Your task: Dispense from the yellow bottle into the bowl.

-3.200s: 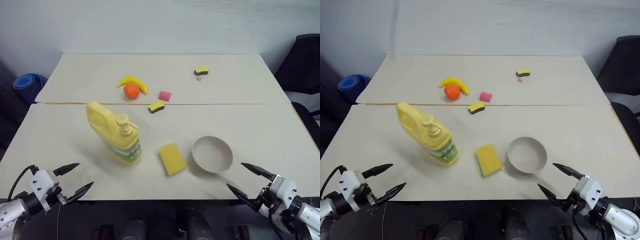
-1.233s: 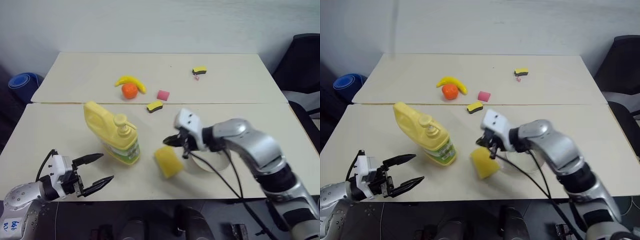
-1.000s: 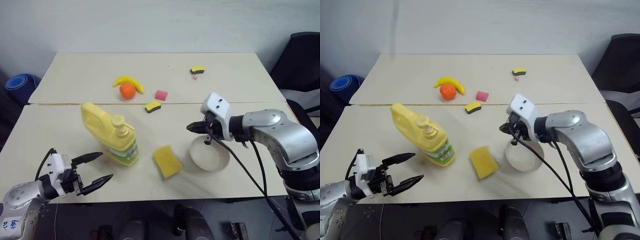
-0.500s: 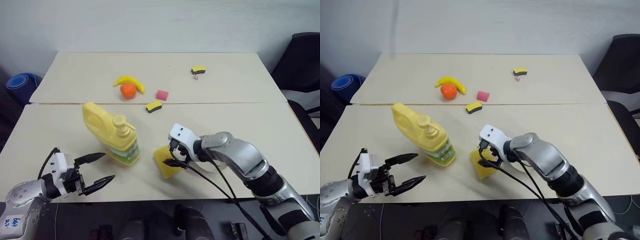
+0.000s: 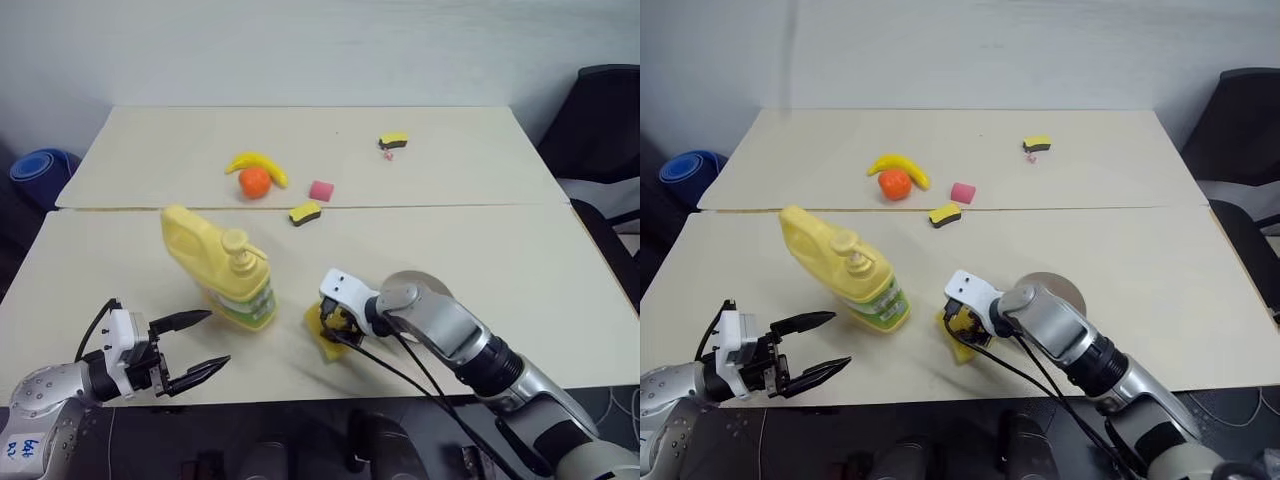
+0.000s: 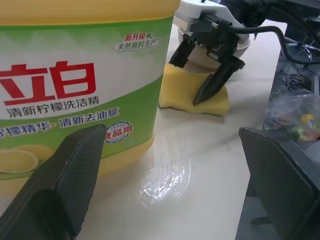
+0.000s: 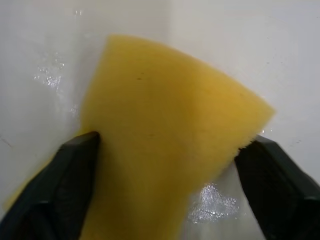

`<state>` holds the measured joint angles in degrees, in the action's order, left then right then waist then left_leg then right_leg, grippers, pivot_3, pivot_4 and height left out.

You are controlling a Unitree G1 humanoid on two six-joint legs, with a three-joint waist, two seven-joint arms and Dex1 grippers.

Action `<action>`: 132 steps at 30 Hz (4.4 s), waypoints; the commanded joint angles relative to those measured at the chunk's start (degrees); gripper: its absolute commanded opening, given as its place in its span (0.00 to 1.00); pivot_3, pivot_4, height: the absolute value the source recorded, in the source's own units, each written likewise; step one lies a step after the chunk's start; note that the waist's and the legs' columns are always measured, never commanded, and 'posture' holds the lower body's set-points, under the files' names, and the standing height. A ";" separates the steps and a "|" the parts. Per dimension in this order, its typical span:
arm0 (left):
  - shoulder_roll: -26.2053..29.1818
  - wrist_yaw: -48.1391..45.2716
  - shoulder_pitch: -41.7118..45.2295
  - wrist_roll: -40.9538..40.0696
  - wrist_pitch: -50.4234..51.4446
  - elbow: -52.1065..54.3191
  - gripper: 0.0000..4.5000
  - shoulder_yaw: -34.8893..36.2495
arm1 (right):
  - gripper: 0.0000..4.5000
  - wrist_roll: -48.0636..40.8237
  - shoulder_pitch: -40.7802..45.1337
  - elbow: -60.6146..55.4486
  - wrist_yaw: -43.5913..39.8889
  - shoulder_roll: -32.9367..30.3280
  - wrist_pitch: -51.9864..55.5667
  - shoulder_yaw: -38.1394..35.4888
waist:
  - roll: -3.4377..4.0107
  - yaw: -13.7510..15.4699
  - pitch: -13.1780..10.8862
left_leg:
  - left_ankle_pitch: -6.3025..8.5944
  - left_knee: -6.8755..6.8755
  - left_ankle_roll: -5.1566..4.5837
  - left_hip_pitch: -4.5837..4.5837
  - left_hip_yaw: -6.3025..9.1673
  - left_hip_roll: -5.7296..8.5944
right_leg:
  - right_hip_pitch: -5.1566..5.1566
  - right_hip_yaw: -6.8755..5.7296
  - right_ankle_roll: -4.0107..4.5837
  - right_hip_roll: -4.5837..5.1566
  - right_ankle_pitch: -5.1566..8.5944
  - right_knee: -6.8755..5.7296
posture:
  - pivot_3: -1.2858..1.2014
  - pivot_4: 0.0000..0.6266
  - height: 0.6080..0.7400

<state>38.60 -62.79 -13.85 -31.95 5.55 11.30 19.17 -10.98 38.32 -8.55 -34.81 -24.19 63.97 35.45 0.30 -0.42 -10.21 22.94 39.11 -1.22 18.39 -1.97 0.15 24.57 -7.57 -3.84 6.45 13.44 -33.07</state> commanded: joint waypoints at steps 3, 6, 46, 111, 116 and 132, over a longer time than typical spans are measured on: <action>0.00 0.14 0.47 -0.31 -0.48 1.32 1.00 0.31 | 0.51 -4.20 0.65 -3.62 -3.30 1.26 0.69 -6.07 | 0.04 -0.21 -0.03 | 0.00 0.00 0.00 0.02 0.00 0.00 | 0.03 0.01 0.00 0.00 0.00 -0.23 | 0.52 0.24 1.00; -0.21 0.07 0.54 -0.64 -0.48 1.38 1.00 0.27 | 0.28 -9.12 0.36 -7.44 -5.19 1.42 4.25 -12.38 | 0.05 -0.14 -0.03 | 0.00 0.00 0.00 0.05 0.01 -0.01 | 0.04 0.00 0.00 0.00 0.00 -0.22 | 0.52 0.24 1.00; 1.73 -4.09 -2.55 -6.14 5.21 7.48 1.00 2.06 | 0.99 -4.22 -14.06 39.74 -26.15 -36.67 -51.74 -50.25 | 0.64 0.39 -0.37 | -0.13 0.02 -0.11 -0.01 -0.20 0.06 | -0.12 0.13 -0.18 0.04 -0.14 0.22 | 0.52 0.24 1.00; 11.46 13.01 34.76 -30.76 26.46 11.68 0.01 1.30 | 0.00 -4.63 2.45 -23.03 -39.63 -20.93 -36.38 -15.70 | -0.02 1.28 -0.34 | -0.20 0.10 -0.04 0.01 -0.08 0.12 | -0.23 0.01 -0.19 -0.17 -0.30 0.14 | 0.52 0.24 1.00; 10.34 11.16 37.35 -26.24 26.93 9.71 0.01 -3.80 | 0.00 -4.43 3.74 -23.35 -39.83 -20.35 -36.74 -15.16 | -0.04 0.42 -0.34 | -0.29 0.09 0.16 -0.02 -0.09 0.01 | -0.20 0.02 -0.15 -0.36 -0.28 0.05 | 0.52 0.24 1.00; 8.93 10.85 40.85 -17.91 28.60 7.44 0.01 -9.05 | 0.00 -5.49 5.62 -22.19 -41.41 -18.85 -37.61 -14.84 | -0.06 0.44 -0.34 | -0.32 0.11 0.17 -0.03 -0.09 -0.01 | -0.20 0.08 -0.13 -0.42 -0.28 0.02 | 0.52 0.24 1.00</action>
<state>47.08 -51.10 27.13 -51.28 33.70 17.37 10.80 -15.27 42.50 -29.51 -76.12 -43.45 26.46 21.64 0.24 0.02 -10.56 22.62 39.22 -1.06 18.35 -2.06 0.14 24.37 -7.49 -3.98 6.11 13.16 -33.06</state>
